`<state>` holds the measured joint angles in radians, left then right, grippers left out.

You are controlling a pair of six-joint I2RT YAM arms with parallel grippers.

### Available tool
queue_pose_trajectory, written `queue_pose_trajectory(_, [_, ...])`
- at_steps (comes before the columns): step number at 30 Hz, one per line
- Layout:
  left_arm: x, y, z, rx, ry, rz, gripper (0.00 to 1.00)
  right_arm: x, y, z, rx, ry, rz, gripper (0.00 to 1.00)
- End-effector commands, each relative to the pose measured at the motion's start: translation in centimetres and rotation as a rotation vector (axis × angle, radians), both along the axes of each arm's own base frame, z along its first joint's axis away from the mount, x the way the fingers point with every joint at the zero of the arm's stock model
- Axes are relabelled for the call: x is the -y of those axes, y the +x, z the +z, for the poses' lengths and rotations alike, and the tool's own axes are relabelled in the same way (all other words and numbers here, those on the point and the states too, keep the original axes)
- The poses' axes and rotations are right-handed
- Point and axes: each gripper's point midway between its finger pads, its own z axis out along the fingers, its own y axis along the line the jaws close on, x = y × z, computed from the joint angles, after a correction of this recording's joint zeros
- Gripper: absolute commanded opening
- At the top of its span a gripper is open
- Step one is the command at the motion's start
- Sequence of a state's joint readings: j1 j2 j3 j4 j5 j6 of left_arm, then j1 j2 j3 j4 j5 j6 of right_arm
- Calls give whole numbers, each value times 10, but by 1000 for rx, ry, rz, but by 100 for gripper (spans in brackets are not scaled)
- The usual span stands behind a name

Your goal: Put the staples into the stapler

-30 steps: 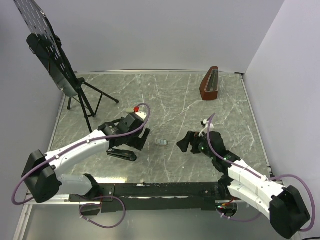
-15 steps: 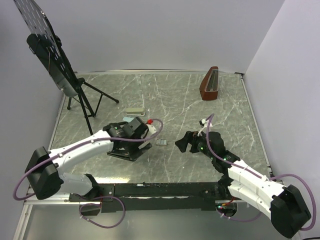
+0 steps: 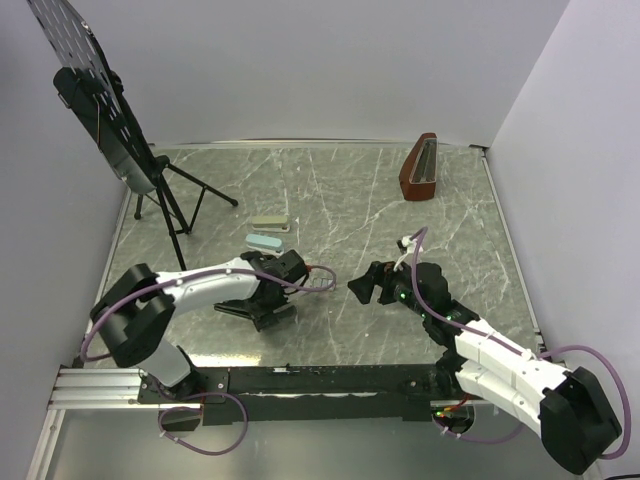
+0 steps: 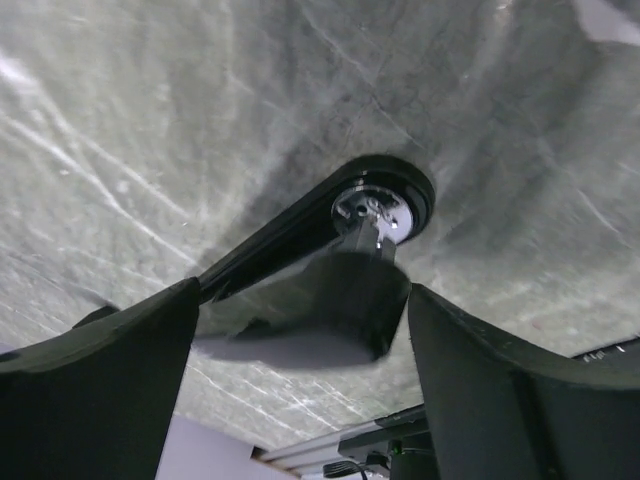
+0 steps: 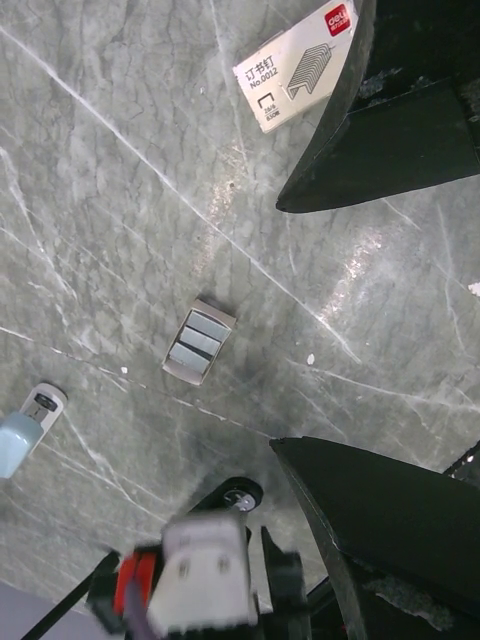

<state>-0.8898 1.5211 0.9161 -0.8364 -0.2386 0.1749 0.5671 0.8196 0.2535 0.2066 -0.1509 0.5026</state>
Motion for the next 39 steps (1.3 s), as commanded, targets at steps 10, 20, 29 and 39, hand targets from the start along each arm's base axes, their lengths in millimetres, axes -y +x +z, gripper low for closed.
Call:
queue_pose_trajectory(10, [16, 13, 4, 11, -6, -34, 18, -9, 11, -2, -24, -74, 34, 99])
queue_pose_trajectory(20, [56, 8, 24, 9, -228, -80, 2, -9, 27, -11, -144, -155, -45, 96])
queue_pose_trajectory(29, [104, -11, 38, -10, -399, -167, 1, -34, -4, -1, -21, -55, 202, 95])
queue_pose_trajectory(39, [134, -25, 112, 66, -729, -292, 1, -79, -59, 44, 289, 77, 618, 100])
